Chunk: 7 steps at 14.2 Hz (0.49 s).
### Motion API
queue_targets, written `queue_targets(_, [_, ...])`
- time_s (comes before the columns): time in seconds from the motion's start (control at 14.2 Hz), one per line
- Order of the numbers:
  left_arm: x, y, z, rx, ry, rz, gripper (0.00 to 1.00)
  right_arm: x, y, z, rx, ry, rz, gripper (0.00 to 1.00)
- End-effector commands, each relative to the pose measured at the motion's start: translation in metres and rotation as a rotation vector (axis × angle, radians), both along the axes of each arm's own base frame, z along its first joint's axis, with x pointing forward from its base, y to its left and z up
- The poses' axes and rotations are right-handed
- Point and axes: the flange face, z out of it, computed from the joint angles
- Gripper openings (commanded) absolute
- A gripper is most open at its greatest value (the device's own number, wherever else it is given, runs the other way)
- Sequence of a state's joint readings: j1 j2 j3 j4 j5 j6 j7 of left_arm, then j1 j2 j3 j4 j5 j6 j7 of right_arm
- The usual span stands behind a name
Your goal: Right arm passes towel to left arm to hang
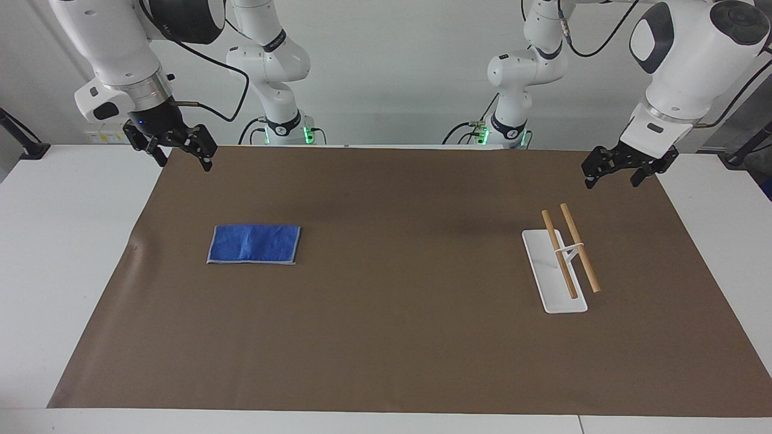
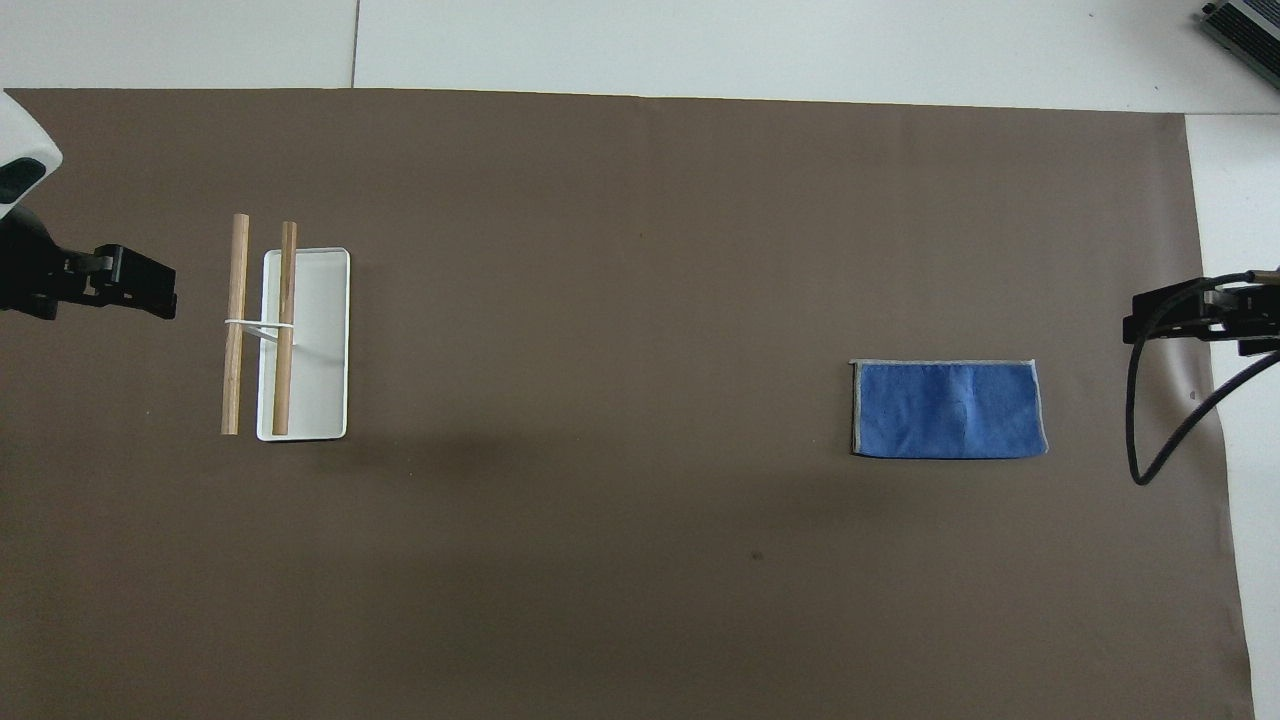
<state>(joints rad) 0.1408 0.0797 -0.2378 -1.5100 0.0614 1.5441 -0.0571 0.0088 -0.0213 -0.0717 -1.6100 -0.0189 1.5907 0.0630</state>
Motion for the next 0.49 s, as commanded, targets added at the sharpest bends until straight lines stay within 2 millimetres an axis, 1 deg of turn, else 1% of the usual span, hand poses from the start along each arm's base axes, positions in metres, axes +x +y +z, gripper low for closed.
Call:
queue_targets(0.0, [-0.0072, 0.0033, 0.0011, 0.024, -0.013, -0.011, 1.0, -0.0049, 0.0002, 0.0038, 0.011, -0.001, 0.024, 1.0])
queue_targets(0.42, [-0.0072, 0.0033, 0.0011, 0.024, -0.013, -0.011, 1.0, -0.0076, -0.0025, -0.0024, 0.017, 0.013, -0.019, 1.0])
